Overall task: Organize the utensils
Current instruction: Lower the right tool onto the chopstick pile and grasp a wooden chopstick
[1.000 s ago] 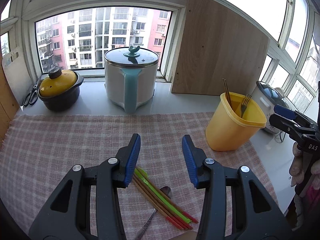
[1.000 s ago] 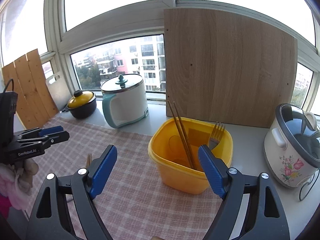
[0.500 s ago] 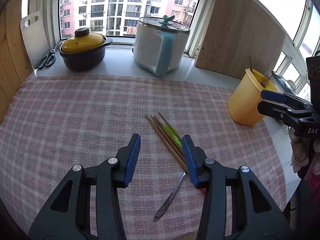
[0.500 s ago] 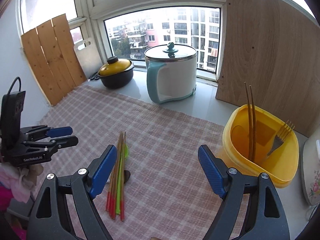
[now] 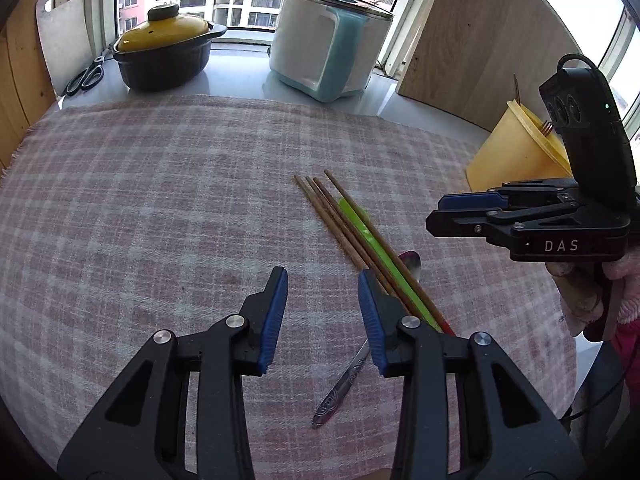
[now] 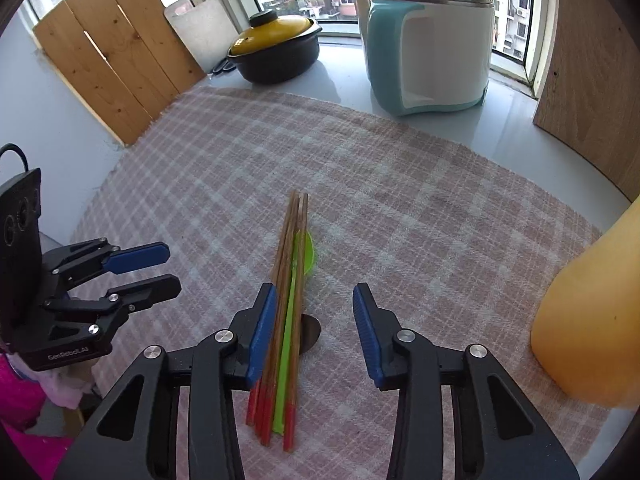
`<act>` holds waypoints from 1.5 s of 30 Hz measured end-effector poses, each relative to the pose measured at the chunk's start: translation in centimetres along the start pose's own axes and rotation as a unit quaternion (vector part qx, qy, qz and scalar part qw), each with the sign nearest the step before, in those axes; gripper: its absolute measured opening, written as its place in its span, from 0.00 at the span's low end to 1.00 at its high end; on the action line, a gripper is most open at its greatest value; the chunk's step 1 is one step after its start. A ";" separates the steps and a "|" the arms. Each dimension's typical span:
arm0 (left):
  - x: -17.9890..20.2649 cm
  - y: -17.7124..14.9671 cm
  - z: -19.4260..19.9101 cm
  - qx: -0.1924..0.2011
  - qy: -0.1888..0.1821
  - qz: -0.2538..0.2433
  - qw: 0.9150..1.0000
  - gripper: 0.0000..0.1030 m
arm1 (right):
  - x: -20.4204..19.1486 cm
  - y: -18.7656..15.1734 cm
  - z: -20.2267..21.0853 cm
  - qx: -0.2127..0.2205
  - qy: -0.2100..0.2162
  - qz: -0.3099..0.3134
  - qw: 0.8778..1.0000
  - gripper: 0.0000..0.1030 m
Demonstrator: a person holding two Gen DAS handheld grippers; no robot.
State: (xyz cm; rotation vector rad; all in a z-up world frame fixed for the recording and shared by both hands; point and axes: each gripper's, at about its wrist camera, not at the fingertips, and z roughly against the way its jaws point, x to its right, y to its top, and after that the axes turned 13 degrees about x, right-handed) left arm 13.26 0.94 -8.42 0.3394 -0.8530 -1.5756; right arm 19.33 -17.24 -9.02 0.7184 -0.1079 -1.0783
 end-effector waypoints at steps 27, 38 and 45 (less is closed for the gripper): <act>0.0 -0.7 -3.2 -0.033 -0.011 0.010 0.999 0.31 | 0.1 -0.3 -5.7 -0.062 0.001 -0.003 0.998 0.06; -0.2 0.0 -7.0 -0.061 -0.027 0.058 0.996 0.23 | 0.5 -0.5 -6.2 -0.067 -0.010 -0.002 0.998 0.06; 0.8 0.4 -8.3 -0.066 -0.007 0.032 0.997 0.22 | 0.4 -0.5 -6.4 -0.069 -0.020 0.006 0.997 0.05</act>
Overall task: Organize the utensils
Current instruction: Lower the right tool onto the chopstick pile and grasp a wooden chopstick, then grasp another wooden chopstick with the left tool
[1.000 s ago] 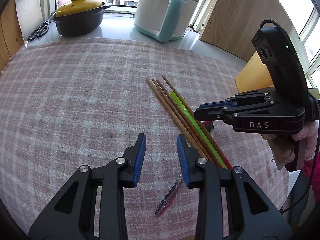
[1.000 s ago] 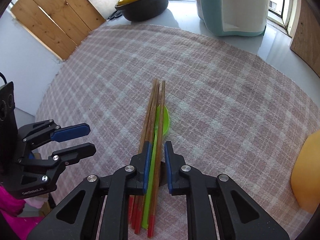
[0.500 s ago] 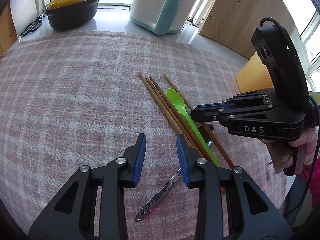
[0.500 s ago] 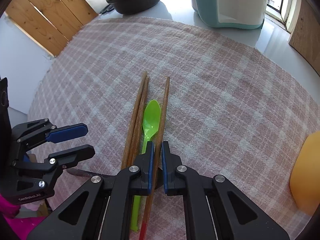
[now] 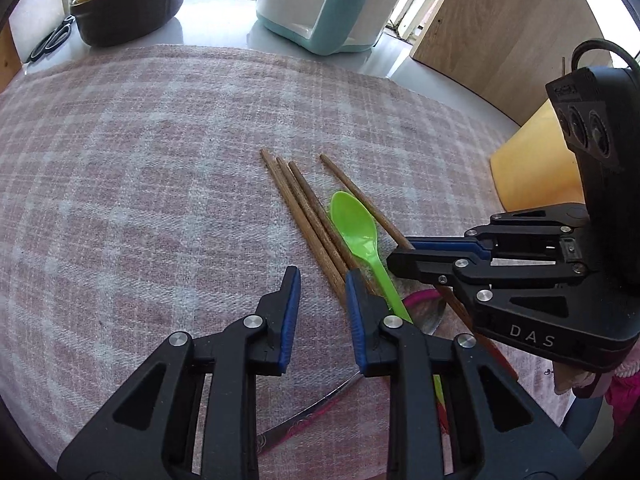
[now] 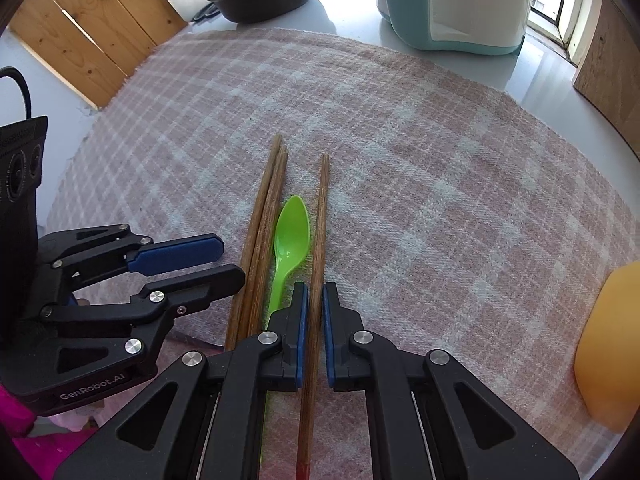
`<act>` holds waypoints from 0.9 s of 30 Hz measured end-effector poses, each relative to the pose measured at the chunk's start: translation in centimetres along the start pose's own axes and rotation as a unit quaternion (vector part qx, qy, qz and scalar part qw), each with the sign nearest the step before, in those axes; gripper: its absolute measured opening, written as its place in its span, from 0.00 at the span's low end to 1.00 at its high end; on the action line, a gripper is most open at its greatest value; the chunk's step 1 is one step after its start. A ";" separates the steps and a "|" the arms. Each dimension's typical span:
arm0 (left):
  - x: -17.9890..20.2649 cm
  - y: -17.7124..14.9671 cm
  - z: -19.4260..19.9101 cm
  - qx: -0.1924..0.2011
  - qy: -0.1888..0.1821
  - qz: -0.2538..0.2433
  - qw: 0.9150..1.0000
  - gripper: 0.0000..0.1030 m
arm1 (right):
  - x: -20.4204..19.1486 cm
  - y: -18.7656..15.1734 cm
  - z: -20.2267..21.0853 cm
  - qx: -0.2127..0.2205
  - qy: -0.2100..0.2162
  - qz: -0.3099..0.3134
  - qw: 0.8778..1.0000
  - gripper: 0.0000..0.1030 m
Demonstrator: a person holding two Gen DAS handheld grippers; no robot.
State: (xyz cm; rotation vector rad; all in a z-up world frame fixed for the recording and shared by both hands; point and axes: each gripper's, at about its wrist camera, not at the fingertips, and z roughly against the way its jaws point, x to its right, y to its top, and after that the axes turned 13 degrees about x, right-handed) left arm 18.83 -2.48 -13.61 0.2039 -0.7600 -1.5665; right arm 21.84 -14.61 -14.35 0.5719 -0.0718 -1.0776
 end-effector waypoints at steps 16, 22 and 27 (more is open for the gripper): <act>0.5 0.3 0.3 0.002 0.032 -0.039 0.999 0.20 | 1.4 -0.3 0.7 -0.001 -0.029 0.000 1.000 0.04; 1.2 1.8 -1.3 -0.005 0.055 -0.050 0.997 0.20 | 1.0 0.2 0.4 -0.005 -0.042 0.009 0.999 0.04; 0.3 2.3 -1.5 -0.009 0.044 -0.046 0.998 0.16 | 0.9 0.7 -0.1 -0.009 -0.046 0.011 0.999 0.04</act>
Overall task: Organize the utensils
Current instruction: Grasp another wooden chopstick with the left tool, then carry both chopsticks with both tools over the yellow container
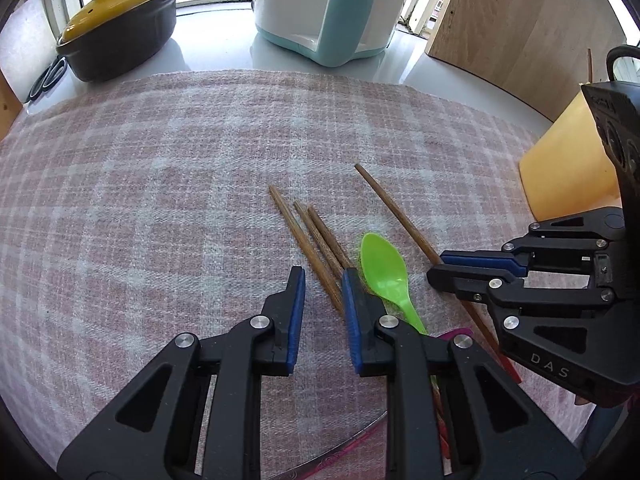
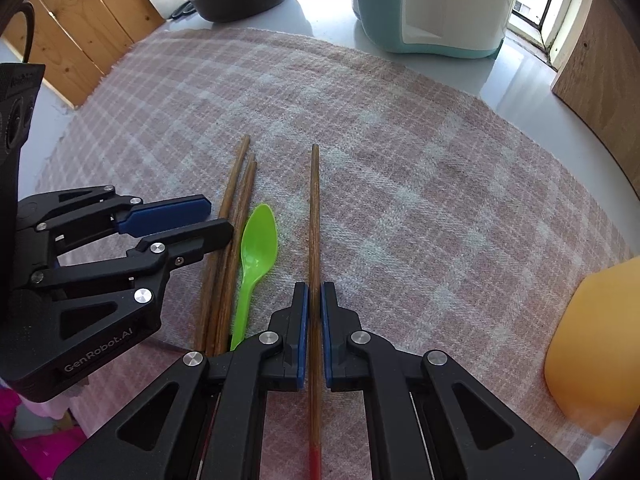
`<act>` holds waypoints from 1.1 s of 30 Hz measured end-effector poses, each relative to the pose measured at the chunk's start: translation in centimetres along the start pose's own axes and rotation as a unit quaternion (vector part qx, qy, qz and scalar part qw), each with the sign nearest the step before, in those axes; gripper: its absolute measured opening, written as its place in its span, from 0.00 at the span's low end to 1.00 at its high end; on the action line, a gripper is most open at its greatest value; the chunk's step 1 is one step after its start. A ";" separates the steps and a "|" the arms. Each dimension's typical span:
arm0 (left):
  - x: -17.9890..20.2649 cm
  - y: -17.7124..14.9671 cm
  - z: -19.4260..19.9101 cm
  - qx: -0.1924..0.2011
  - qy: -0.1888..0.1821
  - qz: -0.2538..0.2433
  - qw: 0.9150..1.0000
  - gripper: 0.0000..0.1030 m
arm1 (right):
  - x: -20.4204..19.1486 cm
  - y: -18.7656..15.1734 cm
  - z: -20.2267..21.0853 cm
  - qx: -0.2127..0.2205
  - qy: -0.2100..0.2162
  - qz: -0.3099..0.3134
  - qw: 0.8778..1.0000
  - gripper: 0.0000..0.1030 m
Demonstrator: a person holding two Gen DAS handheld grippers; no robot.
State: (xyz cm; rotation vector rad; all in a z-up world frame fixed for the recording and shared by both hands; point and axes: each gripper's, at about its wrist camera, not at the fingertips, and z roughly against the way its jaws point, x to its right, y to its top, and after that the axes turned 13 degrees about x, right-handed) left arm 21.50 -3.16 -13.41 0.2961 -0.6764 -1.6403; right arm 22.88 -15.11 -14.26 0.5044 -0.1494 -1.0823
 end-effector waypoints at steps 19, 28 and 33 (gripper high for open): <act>-2.2 -0.5 0.1 0.002 -0.005 0.031 0.999 0.04 | -0.5 0.9 -0.4 -0.007 -0.026 0.028 0.999 0.04; -2.2 -0.4 4.0 0.052 -0.027 0.057 0.997 0.04 | 0.8 -0.8 2.5 0.037 -0.017 -0.009 0.999 0.04; -1.1 -0.1 6.2 0.079 -0.037 0.050 0.995 0.04 | 1.3 -1.5 5.4 0.072 -0.014 -0.027 0.997 0.04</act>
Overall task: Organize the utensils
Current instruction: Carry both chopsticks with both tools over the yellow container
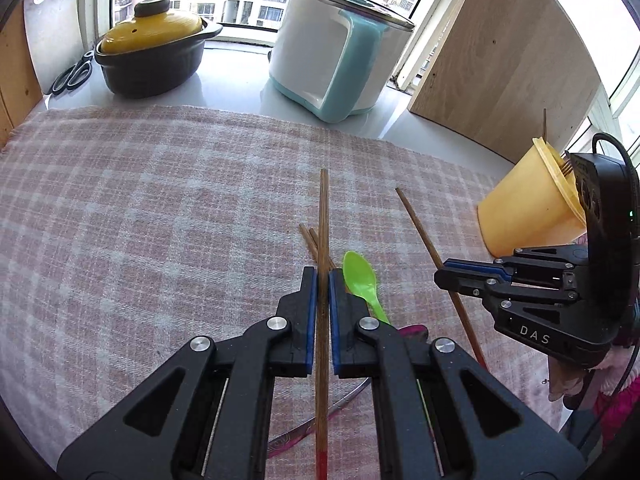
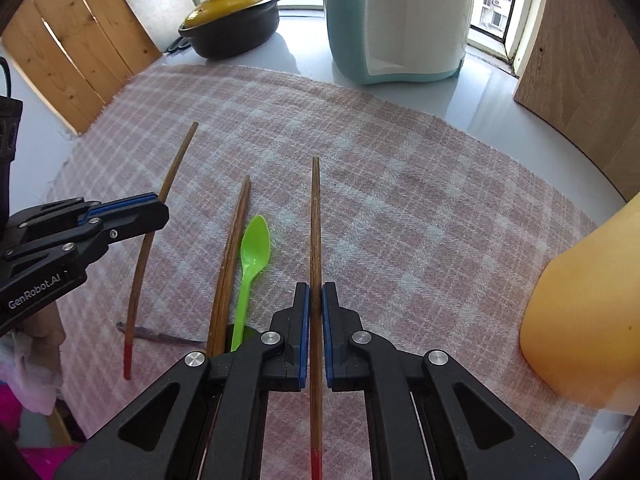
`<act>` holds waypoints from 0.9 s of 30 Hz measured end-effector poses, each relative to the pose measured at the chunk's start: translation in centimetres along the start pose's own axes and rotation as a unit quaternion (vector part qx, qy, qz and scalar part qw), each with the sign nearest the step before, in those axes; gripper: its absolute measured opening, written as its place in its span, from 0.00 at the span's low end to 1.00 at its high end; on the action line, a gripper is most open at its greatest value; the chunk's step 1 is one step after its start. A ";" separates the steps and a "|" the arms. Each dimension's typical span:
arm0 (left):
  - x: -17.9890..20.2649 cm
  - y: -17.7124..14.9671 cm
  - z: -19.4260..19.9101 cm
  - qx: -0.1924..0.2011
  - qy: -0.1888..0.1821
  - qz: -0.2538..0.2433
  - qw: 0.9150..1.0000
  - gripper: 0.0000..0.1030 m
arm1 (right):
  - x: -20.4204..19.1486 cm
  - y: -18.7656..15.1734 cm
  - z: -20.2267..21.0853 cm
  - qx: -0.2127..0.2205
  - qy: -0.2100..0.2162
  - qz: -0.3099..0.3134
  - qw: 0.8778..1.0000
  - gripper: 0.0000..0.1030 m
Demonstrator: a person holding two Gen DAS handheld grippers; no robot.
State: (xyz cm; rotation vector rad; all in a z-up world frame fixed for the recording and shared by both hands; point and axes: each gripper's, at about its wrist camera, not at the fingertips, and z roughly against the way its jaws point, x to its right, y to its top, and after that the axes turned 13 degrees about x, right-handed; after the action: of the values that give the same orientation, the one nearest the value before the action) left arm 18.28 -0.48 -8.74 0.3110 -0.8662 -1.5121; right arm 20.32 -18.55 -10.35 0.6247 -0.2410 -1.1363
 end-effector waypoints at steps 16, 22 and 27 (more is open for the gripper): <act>6.2 1.5 4.6 0.051 -0.064 -0.033 0.996 0.04 | 0.7 -0.6 9.2 0.104 -0.016 -0.028 0.994 0.04; 8.7 2.4 5.5 0.066 -0.089 -0.049 0.993 0.04 | 2.1 -0.9 12.7 0.141 -0.032 -0.046 0.988 0.04; 11.0 3.3 6.5 0.082 -0.114 -0.062 0.988 0.04 | 3.5 -0.9 15.6 0.171 -0.048 -0.059 0.982 0.04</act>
State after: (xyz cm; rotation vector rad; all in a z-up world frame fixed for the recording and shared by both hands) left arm 14.67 -8.38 1.19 0.3200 -1.1754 -1.6152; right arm 13.60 -27.24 1.25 0.8974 -0.4952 -1.2519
